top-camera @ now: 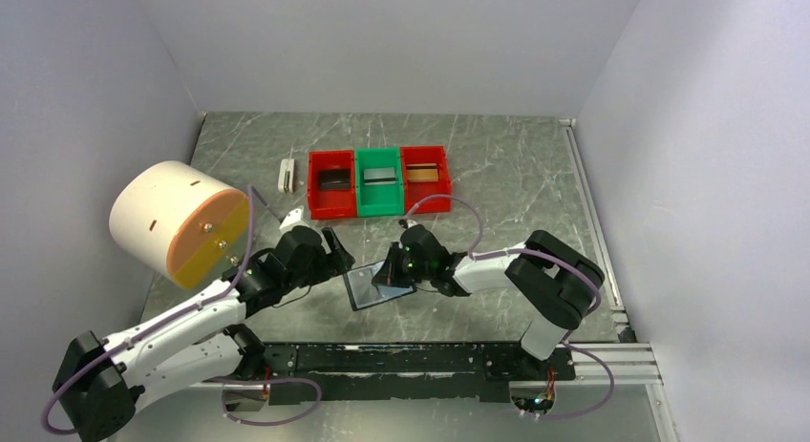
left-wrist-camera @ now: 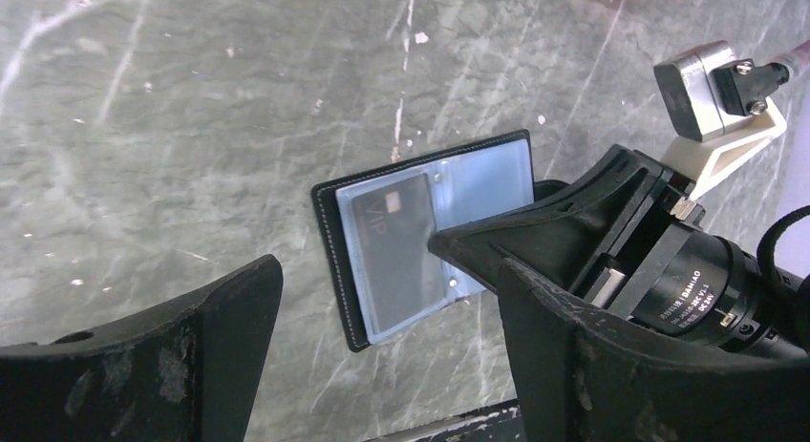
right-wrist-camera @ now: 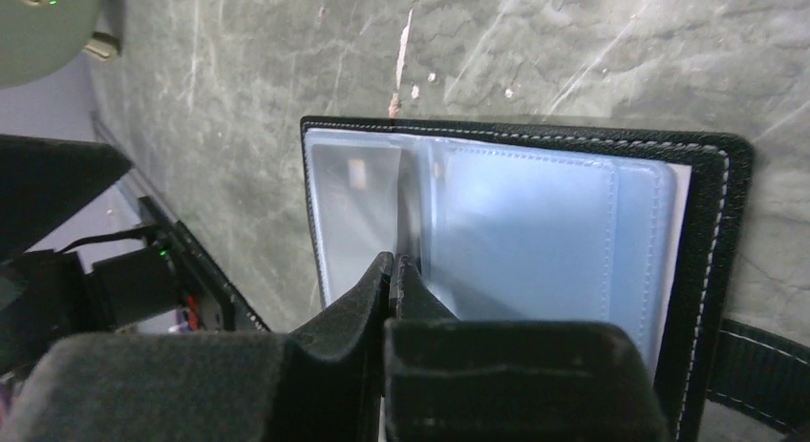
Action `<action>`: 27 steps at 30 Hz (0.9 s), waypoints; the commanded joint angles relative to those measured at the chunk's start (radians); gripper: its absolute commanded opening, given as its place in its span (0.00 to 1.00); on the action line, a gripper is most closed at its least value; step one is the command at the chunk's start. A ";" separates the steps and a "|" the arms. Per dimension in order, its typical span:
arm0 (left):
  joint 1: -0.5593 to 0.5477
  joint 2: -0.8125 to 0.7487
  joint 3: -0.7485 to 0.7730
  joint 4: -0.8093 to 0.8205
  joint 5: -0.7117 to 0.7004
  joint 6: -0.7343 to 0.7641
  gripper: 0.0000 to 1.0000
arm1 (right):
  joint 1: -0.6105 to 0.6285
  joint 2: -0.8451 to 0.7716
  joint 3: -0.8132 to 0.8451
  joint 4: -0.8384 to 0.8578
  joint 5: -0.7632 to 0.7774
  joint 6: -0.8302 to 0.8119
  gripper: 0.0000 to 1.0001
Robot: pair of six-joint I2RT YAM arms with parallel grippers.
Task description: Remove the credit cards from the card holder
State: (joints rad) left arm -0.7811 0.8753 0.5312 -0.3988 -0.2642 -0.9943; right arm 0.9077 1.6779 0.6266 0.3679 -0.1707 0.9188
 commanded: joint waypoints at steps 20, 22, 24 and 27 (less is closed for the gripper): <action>0.000 0.007 -0.026 0.047 -0.004 -0.077 0.88 | 0.016 -0.102 0.003 -0.102 0.103 -0.080 0.41; -0.001 -0.036 -0.018 -0.021 -0.063 -0.101 0.89 | 0.060 -0.100 0.050 -0.189 0.183 -0.134 0.50; 0.000 -0.076 -0.007 -0.091 -0.120 -0.126 0.89 | 0.101 -0.080 0.106 -0.274 0.254 -0.167 0.56; -0.001 -0.130 0.016 -0.185 -0.192 -0.155 0.89 | 0.162 -0.040 0.200 -0.388 0.359 -0.193 0.62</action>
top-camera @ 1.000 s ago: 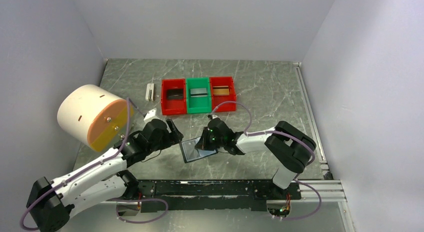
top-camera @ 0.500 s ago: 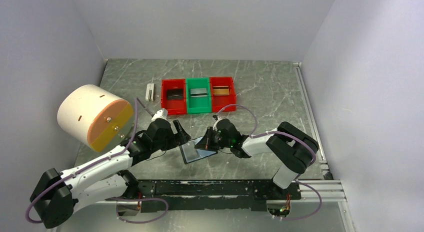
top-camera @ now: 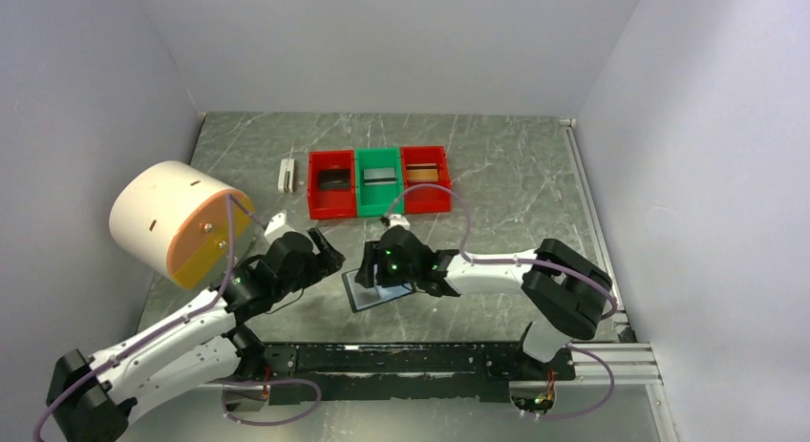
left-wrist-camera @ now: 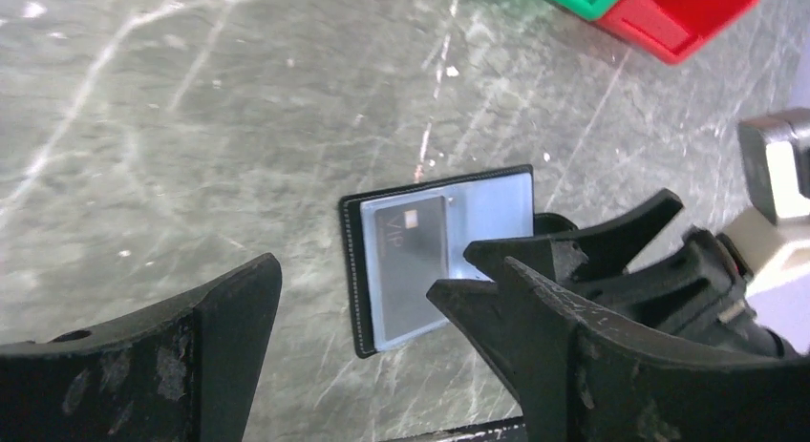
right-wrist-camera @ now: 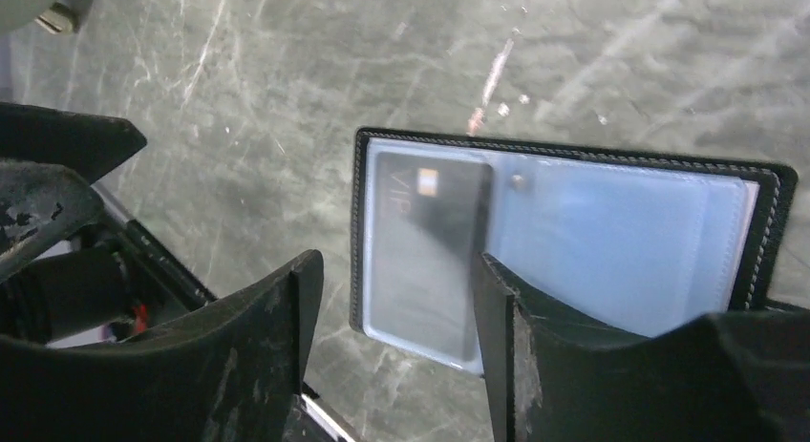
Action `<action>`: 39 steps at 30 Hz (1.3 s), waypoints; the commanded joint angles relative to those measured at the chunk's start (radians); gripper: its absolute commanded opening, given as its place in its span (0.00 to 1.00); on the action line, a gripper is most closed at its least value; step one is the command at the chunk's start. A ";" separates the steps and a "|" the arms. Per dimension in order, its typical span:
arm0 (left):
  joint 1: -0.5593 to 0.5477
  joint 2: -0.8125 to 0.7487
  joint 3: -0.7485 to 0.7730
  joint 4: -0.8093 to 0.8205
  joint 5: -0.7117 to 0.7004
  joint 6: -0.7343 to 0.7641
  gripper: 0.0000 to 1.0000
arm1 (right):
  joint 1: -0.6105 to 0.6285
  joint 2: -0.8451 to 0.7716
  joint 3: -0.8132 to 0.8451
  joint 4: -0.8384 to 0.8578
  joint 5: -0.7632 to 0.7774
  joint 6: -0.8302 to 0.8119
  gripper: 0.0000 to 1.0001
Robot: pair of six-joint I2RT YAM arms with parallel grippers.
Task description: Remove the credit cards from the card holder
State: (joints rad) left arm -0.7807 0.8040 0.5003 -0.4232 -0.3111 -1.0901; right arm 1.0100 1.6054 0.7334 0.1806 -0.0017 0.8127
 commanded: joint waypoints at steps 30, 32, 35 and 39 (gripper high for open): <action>-0.001 -0.179 0.078 -0.290 -0.236 -0.072 0.88 | 0.199 0.253 0.375 -0.502 0.452 -0.104 0.49; -0.001 -0.163 0.073 -0.261 -0.214 -0.054 0.88 | 0.174 0.227 0.338 -0.439 0.382 -0.093 0.44; -0.001 -0.131 0.066 -0.210 -0.171 -0.019 0.88 | 0.128 0.185 0.274 -0.339 0.256 -0.075 0.43; -0.001 -0.093 0.044 -0.115 -0.103 0.010 0.88 | 0.054 0.119 0.153 -0.177 0.088 -0.030 0.43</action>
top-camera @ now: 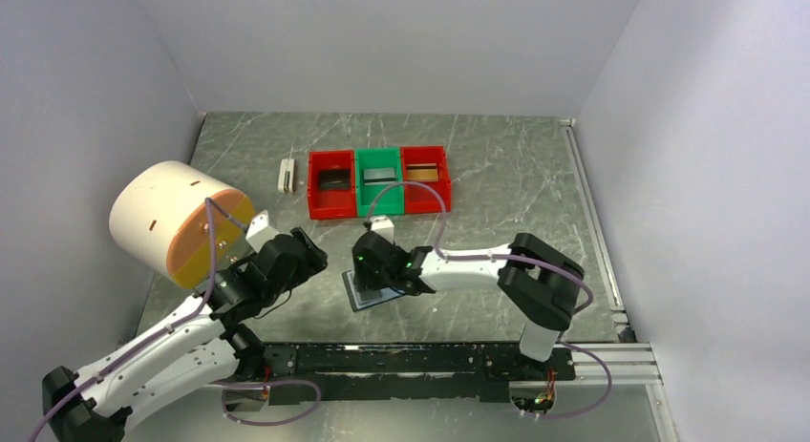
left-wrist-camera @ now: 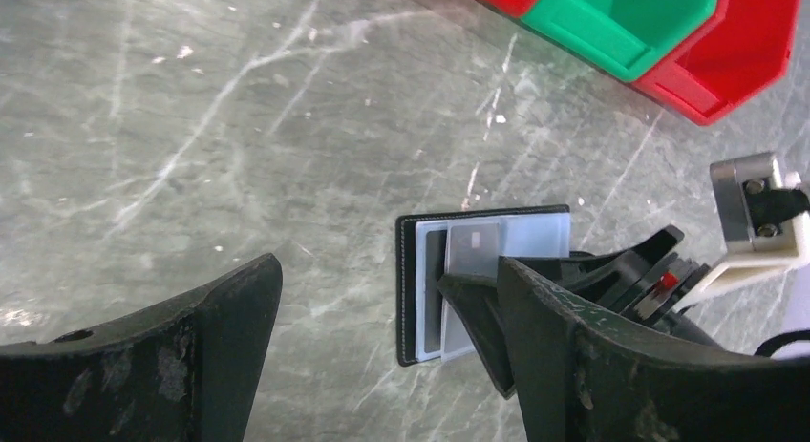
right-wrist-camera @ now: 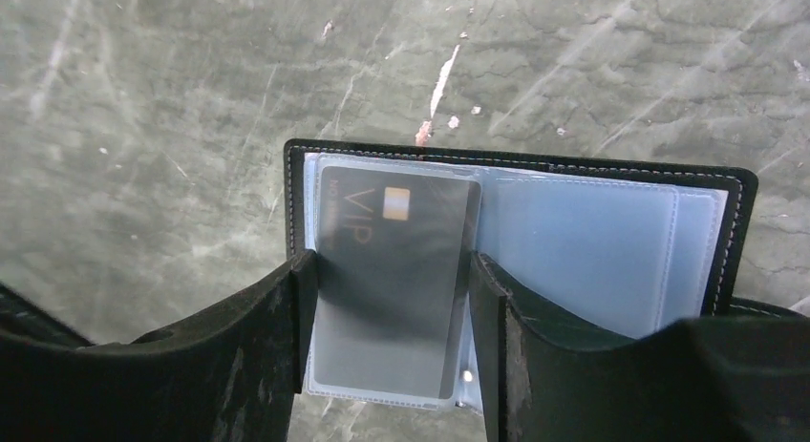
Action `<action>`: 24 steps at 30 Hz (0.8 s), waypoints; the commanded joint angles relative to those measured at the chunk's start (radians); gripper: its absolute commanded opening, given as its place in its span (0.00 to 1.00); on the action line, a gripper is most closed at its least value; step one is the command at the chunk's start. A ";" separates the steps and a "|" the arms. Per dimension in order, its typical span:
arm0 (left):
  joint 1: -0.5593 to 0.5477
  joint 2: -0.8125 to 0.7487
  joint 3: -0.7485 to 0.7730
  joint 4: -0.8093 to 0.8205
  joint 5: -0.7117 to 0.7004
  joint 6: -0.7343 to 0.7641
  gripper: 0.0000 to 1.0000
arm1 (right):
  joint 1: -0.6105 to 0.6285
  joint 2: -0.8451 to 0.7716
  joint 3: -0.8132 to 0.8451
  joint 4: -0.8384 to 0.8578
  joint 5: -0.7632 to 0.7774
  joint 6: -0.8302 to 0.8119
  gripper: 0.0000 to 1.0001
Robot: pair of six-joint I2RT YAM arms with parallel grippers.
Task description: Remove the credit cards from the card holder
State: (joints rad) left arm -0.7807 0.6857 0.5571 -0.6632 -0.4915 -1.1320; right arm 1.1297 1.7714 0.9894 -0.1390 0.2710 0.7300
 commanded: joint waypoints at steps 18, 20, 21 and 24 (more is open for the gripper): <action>0.046 0.372 -0.150 0.830 0.525 -0.037 0.88 | -0.239 -0.102 -0.358 0.519 -0.480 0.205 0.43; 0.057 0.409 -0.171 0.892 0.545 -0.069 0.88 | -0.241 -0.109 -0.365 0.525 -0.480 0.202 0.43; 0.061 0.425 -0.181 0.920 0.549 -0.084 0.87 | -0.241 -0.111 -0.368 0.528 -0.476 0.202 0.43; 0.070 0.474 -0.210 1.026 0.571 -0.120 0.85 | -0.243 -0.110 -0.374 0.535 -0.478 0.203 0.43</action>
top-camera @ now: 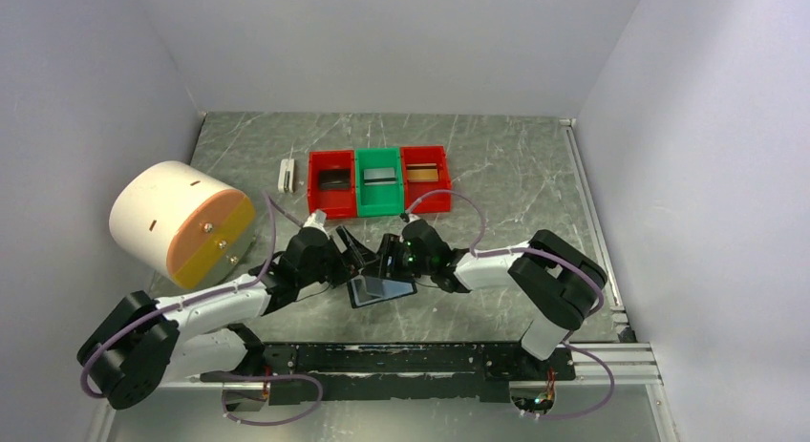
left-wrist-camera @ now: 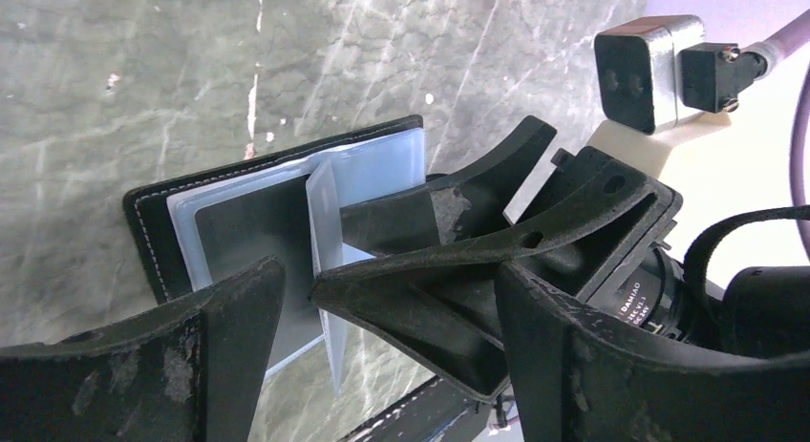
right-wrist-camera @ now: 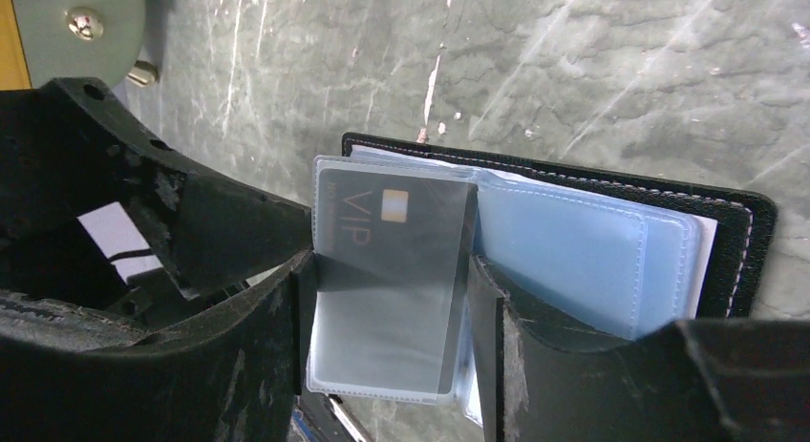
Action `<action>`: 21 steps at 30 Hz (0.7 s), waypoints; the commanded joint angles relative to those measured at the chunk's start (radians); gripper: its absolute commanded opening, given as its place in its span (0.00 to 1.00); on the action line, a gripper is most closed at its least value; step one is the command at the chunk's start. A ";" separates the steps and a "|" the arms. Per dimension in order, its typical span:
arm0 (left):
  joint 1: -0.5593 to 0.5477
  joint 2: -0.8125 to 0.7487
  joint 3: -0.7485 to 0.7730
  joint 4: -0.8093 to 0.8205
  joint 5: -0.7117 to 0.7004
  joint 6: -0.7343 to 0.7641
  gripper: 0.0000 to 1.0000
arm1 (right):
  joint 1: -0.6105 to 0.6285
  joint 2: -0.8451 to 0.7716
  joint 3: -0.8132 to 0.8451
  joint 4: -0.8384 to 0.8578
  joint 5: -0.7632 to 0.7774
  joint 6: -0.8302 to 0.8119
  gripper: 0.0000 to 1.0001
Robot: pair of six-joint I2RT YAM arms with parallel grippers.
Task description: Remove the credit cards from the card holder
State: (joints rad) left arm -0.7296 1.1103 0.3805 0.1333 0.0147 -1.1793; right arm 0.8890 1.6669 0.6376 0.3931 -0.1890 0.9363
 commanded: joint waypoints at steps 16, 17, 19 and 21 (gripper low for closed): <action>0.037 0.179 -0.055 0.460 0.176 -0.090 0.63 | -0.012 -0.147 -0.095 0.066 -0.009 -0.047 0.70; 0.037 0.185 -0.047 0.461 0.186 -0.081 0.62 | -0.011 -0.165 -0.101 0.060 -0.001 -0.047 0.72; 0.037 0.211 -0.029 0.470 0.223 -0.065 0.63 | -0.012 -0.203 -0.116 0.055 0.011 -0.062 0.76; 0.037 0.256 -0.019 0.512 0.264 -0.063 0.63 | -0.012 -0.239 -0.132 0.034 0.044 -0.052 0.79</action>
State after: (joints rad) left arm -0.6949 1.2984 0.3080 0.5888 0.2440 -1.2751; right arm 0.8467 1.5089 0.5156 0.4095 -0.1284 0.9440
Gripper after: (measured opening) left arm 0.640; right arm 0.764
